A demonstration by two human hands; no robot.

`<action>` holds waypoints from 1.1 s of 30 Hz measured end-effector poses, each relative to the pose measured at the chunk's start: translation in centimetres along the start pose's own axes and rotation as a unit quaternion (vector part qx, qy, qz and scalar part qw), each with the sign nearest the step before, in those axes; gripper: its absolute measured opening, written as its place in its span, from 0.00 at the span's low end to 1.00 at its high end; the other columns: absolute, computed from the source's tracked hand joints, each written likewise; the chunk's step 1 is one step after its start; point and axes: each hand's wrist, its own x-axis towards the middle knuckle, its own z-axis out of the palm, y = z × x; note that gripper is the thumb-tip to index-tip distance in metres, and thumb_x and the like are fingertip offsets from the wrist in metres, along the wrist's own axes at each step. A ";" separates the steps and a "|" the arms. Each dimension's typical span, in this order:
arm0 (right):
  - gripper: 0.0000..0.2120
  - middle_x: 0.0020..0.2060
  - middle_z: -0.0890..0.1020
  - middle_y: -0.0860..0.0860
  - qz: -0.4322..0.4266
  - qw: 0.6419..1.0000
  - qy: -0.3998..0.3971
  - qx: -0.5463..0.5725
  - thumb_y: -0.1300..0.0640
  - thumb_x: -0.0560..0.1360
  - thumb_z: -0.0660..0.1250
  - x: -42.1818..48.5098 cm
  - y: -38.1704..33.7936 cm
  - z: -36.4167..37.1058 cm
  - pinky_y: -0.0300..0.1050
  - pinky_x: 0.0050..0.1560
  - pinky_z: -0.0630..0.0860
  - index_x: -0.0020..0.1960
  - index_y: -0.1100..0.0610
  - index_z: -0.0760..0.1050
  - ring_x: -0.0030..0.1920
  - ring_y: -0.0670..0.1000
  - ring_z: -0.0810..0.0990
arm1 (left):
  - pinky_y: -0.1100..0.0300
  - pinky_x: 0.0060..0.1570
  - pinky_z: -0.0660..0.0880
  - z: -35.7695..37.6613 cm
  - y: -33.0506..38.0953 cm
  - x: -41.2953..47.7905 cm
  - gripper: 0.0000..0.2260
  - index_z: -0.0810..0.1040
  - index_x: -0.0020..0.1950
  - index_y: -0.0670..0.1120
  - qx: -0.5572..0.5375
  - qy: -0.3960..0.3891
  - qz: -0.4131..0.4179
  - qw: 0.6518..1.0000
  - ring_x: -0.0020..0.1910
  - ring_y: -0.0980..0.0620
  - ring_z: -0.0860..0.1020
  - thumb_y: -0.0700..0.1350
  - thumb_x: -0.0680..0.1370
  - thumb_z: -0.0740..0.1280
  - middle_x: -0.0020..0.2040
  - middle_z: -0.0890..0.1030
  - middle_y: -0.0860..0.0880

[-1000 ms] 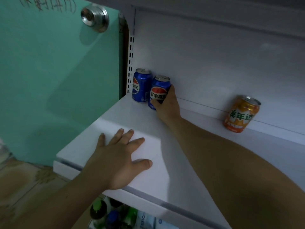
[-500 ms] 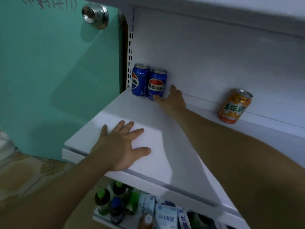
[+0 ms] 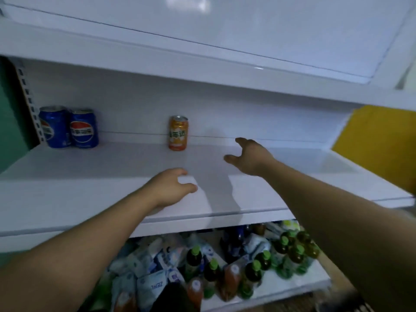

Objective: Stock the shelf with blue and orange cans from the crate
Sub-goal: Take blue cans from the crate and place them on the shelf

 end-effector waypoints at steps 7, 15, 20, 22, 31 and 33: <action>0.37 0.74 0.64 0.55 0.182 0.982 0.050 -0.016 0.37 0.76 0.62 -11.0 16.2 -4.2 0.52 0.64 0.71 0.78 0.54 0.55 0.68 0.58 0.69 | 0.54 0.69 0.64 13.8 14.5 -0.2 0.30 0.65 0.74 0.53 0.171 -0.126 0.243 0.946 0.71 0.50 0.65 0.59 0.74 0.67 0.74 0.65 0.52; 0.37 0.73 0.68 0.54 0.417 0.908 0.022 -0.014 0.36 0.73 0.65 -28.6 31.2 -2.5 0.53 0.68 0.68 0.76 0.52 0.59 0.70 0.56 0.68 | 0.53 0.68 0.66 33.5 21.2 -4.5 0.33 0.61 0.76 0.50 0.267 -0.340 0.364 0.825 0.72 0.49 0.64 0.59 0.75 0.66 0.76 0.63 0.50; 0.36 0.70 0.70 0.54 0.538 0.843 -0.018 0.011 0.37 0.74 0.65 -37.3 36.9 3.3 0.55 0.65 0.71 0.75 0.52 0.61 0.68 0.57 0.70 | 0.54 0.65 0.68 43.9 20.7 -7.1 0.30 0.65 0.74 0.49 0.316 -0.437 0.359 0.761 0.69 0.47 0.67 0.58 0.75 0.66 0.73 0.66 0.47; 0.35 0.69 0.71 0.54 0.568 0.822 -0.041 0.009 0.37 0.74 0.65 -39.3 39.0 5.8 0.54 0.64 0.72 0.74 0.52 0.61 0.67 0.57 0.71 | 0.53 0.65 0.69 47.7 19.8 -7.6 0.29 0.66 0.73 0.51 0.333 -0.467 0.354 0.739 0.68 0.47 0.69 0.60 0.74 0.66 0.72 0.67 0.48; 0.33 0.71 0.68 0.55 0.583 0.798 -0.109 0.111 0.40 0.77 0.63 -42.9 49.2 17.2 0.52 0.67 0.69 0.75 0.54 0.60 0.68 0.56 0.69 | 0.53 0.68 0.66 64.3 16.0 -5.5 0.34 0.62 0.76 0.49 0.350 -0.539 0.287 0.710 0.71 0.48 0.66 0.59 0.74 0.67 0.75 0.63 0.48; 0.34 0.72 0.66 0.55 0.577 0.793 -0.123 0.151 0.39 0.76 0.63 -43.5 51.9 20.5 0.52 0.67 0.69 0.76 0.52 0.58 0.69 0.56 0.68 | 0.52 0.67 0.68 68.3 15.2 -5.0 0.33 0.63 0.75 0.48 0.340 -0.558 0.265 0.709 0.69 0.48 0.69 0.57 0.73 0.68 0.74 0.67 0.48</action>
